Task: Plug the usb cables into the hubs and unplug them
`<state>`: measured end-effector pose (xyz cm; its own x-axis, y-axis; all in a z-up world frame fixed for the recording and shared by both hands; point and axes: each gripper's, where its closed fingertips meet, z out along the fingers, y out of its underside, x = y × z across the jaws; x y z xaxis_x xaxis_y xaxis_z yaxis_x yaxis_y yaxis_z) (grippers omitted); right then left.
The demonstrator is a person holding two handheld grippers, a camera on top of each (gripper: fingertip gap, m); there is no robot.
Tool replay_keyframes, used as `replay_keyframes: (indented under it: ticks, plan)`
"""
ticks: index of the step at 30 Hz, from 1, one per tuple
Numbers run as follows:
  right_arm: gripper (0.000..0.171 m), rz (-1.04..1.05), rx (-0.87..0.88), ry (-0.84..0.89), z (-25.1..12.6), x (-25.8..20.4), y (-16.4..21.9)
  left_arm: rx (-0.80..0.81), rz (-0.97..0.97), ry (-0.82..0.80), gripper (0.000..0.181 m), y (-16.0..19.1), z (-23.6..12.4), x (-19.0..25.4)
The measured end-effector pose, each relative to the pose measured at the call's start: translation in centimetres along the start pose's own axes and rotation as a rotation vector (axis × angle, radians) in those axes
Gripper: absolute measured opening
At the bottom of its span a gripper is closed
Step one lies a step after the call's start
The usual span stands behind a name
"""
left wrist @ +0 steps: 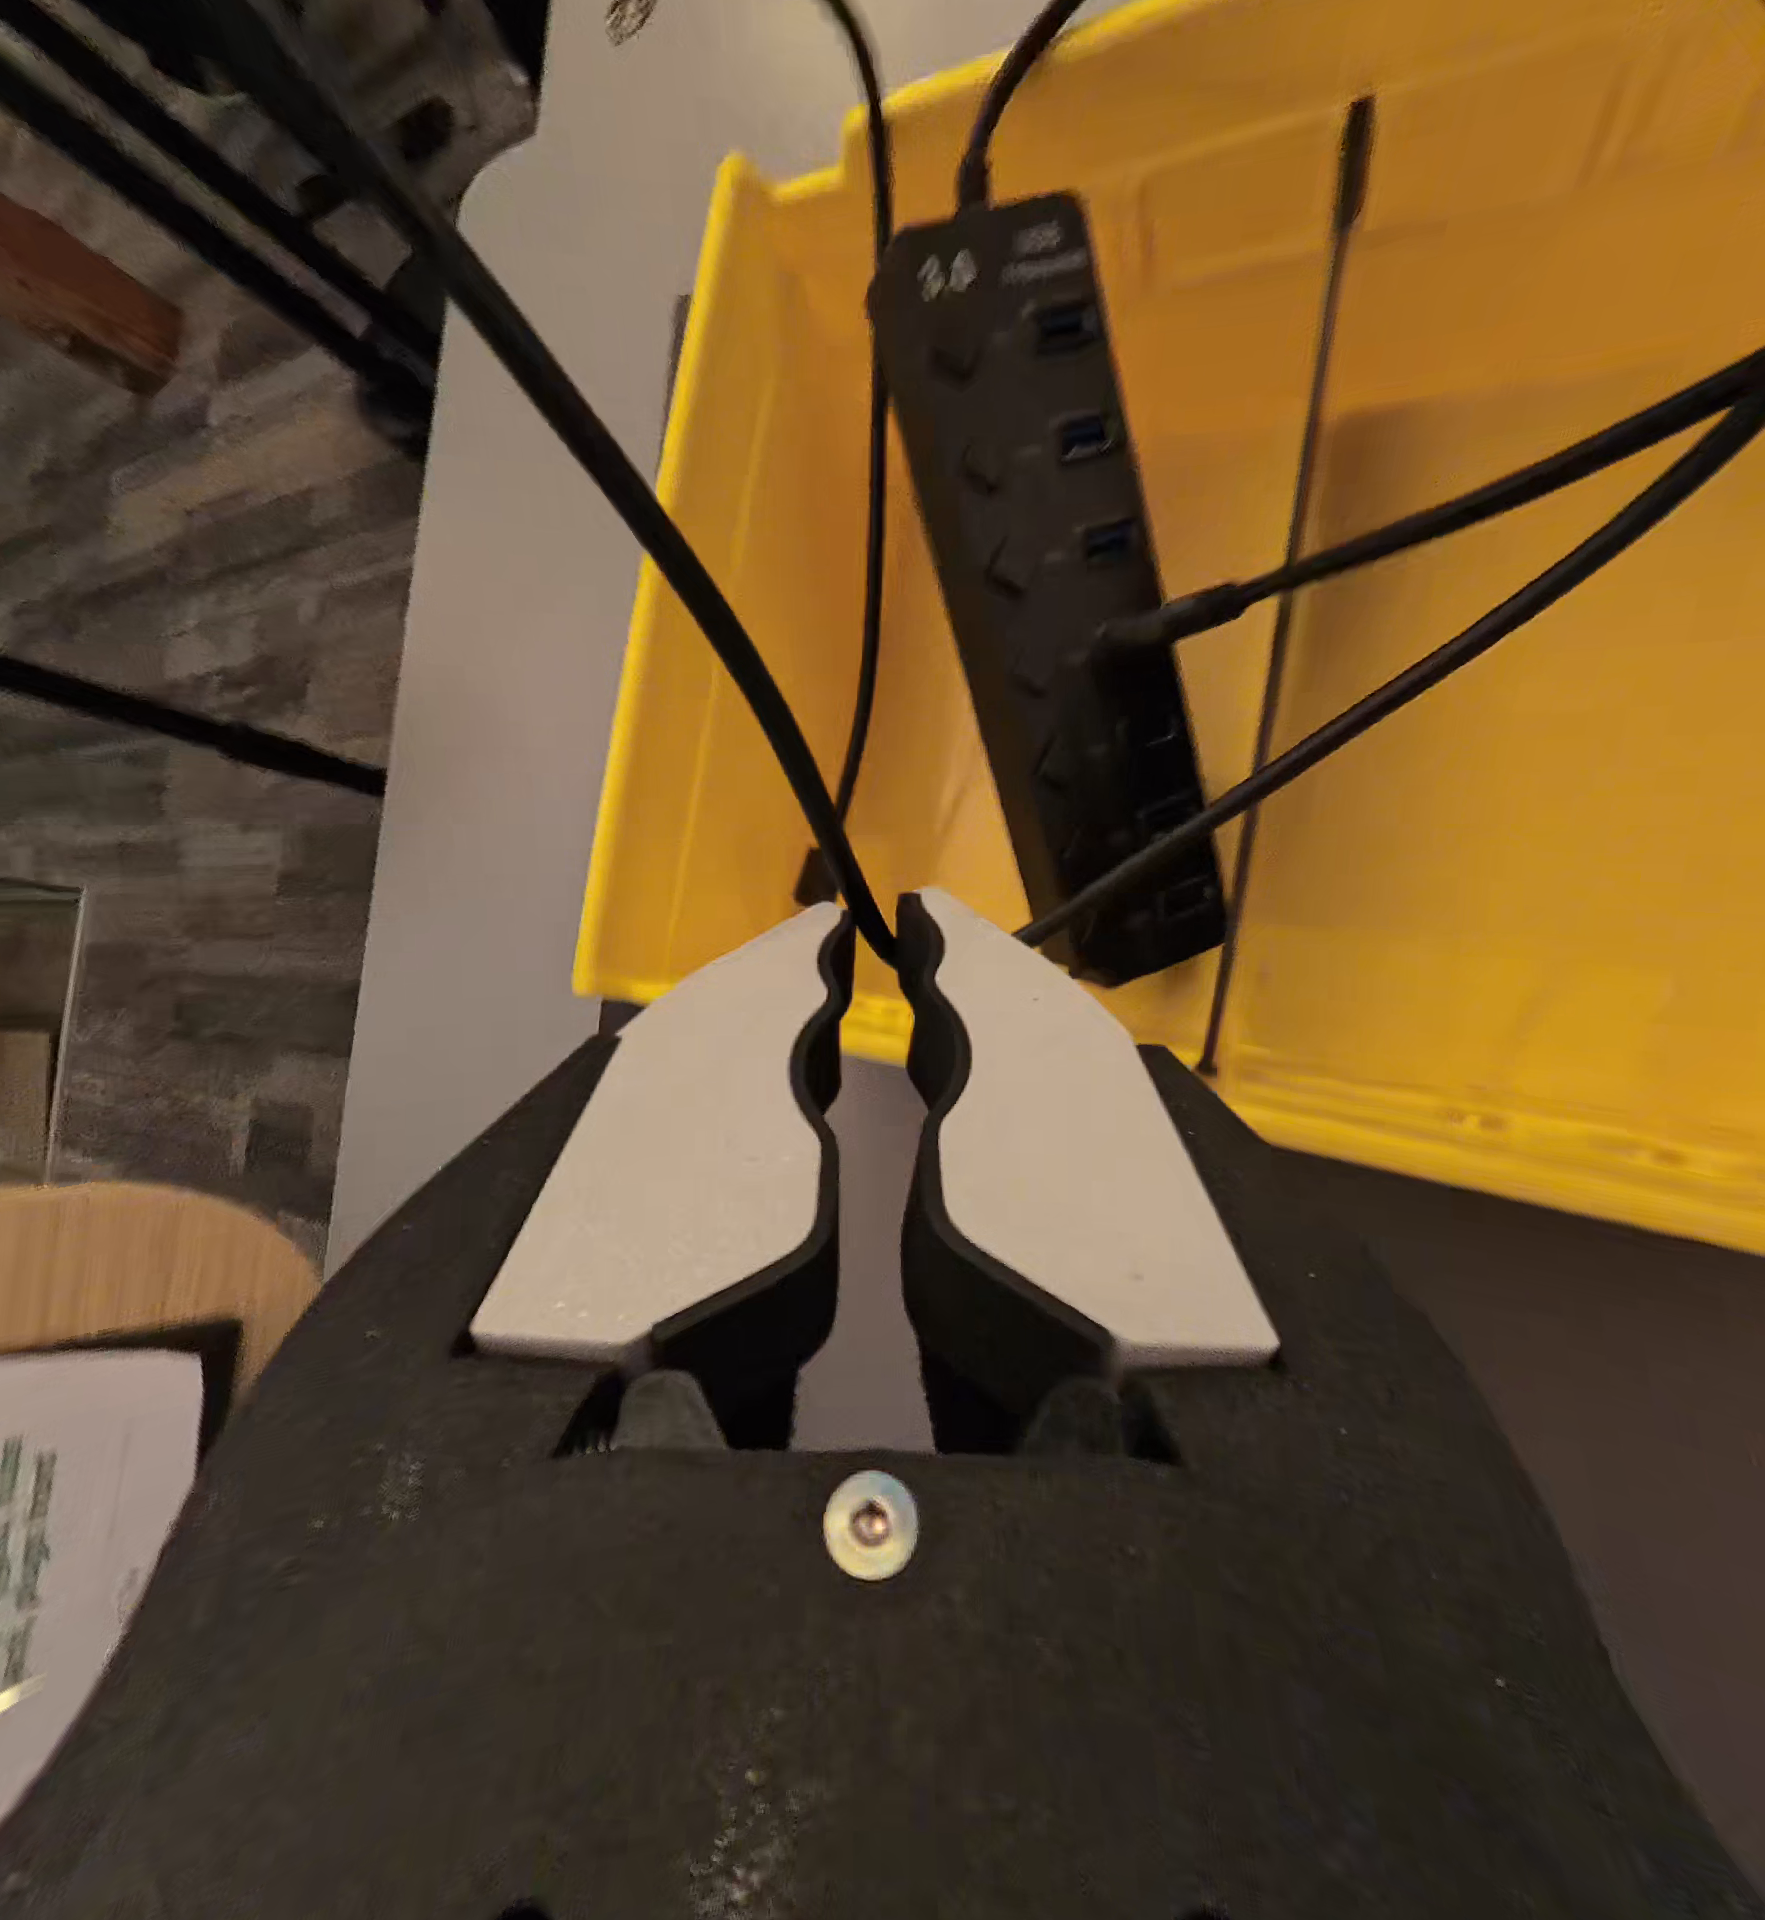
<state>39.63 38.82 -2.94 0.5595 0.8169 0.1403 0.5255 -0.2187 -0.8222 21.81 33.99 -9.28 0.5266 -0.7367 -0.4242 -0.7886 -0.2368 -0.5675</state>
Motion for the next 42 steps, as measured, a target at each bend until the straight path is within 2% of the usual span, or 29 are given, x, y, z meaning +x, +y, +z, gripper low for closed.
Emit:
replay_keyframes:
  ticks: [2,6,9,12,14,17,21,23,25,28,31,32,33,34,36,39,42]
  plan:
    - [0.004,0.002,0.034,0.025,0.5,0.3,-1.4,0.000,0.071,0.007,0.007,-1.1,0.2,0.3]
    - [0.005,-0.048,0.071,-0.039,1.9,-1.0,-3.5,-0.100,0.274,-0.092,0.006,-1.1,1.0,-0.9]
    - [0.008,-0.064,-0.044,-0.071,3.4,-1.4,-2.5,-0.159,0.390,-0.108,0.007,-0.4,1.8,-1.2]
    - [0.027,-0.076,-0.126,-0.220,3.7,-3.5,-0.4,-0.209,0.436,-0.119,0.006,0.5,2.3,-1.7]
    - [0.029,-0.081,-0.155,-0.302,3.2,-4.6,1.2,-0.225,0.454,-0.115,0.006,0.9,2.5,-1.7]
    - [0.038,-0.096,-0.116,-0.299,1.6,-4.8,2.6,-0.258,0.485,-0.104,0.006,1.3,3.0,-1.6]
    - [0.048,-0.232,0.075,-0.111,-2.8,-4.7,2.4,-0.291,0.480,-0.101,0.006,1.4,3.4,-1.9]
    - [0.044,-0.338,0.139,-0.037,-4.8,-6.3,2.9,-0.293,0.483,-0.106,0.006,1.4,3.6,-2.3]
    - [0.040,-0.400,0.127,-0.065,-5.0,-9.3,4.6,-0.309,0.489,-0.121,0.006,1.5,3.7,-2.8]
    - [0.034,-0.476,0.025,-0.089,-3.0,-12.2,7.3,-0.320,0.481,-0.132,0.005,1.4,3.8,-3.4]
    - [0.029,-0.508,-0.082,-0.004,-0.6,-11.4,8.5,-0.327,0.477,-0.139,0.005,1.2,3.7,-3.8]
    - [0.022,-0.510,-0.107,0.019,0.0,-10.9,8.6,-0.329,0.476,-0.143,0.005,1.1,3.6,-4.0]
    - [0.009,-0.513,-0.123,0.044,0.5,-10.4,8.6,-0.332,0.472,-0.143,0.005,1.1,3.6,-4.1]
    - [0.006,-0.514,-0.130,0.045,0.8,-10.2,8.4,-0.332,0.470,-0.144,0.005,1.1,3.6,-4.2]
    - [0.005,-0.507,-0.118,0.022,1.3,-10.2,7.6,-0.330,0.472,-0.158,0.005,1.0,3.5,-4.5]
    - [0.005,-0.534,-0.038,0.034,1.8,-9.5,4.4,-0.312,0.462,-0.164,0.004,0.8,3.3,-4.9]
    - [0.005,-0.503,-0.132,-0.010,3.8,-7.9,3.3,-0.309,0.443,-0.159,0.004,0.7,3.3,-5.2]
